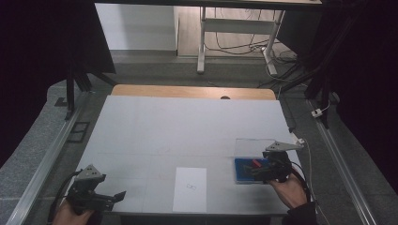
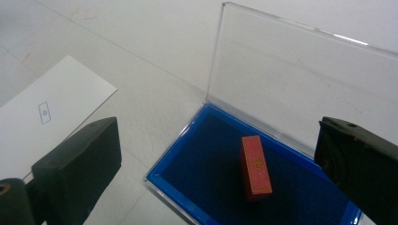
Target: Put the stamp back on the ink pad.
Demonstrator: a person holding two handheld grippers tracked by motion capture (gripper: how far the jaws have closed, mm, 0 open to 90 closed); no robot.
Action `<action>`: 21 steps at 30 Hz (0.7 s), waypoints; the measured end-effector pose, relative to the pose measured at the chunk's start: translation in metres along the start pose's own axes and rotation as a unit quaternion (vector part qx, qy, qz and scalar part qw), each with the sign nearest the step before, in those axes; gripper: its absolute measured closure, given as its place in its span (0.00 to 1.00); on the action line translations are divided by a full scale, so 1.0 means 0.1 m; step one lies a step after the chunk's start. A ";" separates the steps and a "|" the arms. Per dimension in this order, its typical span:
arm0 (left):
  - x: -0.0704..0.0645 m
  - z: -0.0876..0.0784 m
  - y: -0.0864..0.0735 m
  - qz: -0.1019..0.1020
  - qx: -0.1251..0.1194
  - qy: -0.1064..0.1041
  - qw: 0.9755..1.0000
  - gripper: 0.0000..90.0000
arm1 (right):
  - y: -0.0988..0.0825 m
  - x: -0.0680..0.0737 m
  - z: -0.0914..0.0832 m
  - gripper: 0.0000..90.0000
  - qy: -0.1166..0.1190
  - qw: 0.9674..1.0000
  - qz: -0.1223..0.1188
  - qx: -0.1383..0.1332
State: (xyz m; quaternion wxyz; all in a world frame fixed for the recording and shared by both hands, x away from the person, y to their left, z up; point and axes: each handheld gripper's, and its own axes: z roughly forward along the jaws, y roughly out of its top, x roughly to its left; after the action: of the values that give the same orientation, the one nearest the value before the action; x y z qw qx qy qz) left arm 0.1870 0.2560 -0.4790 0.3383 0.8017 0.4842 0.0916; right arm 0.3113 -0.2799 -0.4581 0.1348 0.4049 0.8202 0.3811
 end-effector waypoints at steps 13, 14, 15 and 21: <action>0.00 0.00 0.00 0.001 0.000 0.001 1.000 0.02 | -0.07 0.11 -0.22 0.00 0.008 1.000 -0.013 -0.018; 0.00 0.00 0.00 0.000 0.000 0.001 1.000 0.02 | -0.08 0.11 -0.24 0.00 0.012 1.000 -0.013 -0.022; 0.00 0.00 0.00 0.000 0.000 0.001 1.000 0.02 | -0.09 0.12 -0.26 0.00 0.012 1.000 -0.012 -0.025; 0.00 0.00 0.00 0.000 0.000 0.001 1.000 0.02 | -0.15 0.15 -0.40 0.00 0.022 0.999 -0.007 -0.041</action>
State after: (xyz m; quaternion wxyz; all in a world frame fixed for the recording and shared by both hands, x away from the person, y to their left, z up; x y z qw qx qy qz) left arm 0.1871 0.2555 -0.4791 0.3376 0.8016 0.4847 0.0925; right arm 0.2716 -0.2949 -0.4407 0.1366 0.3846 0.8094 0.4223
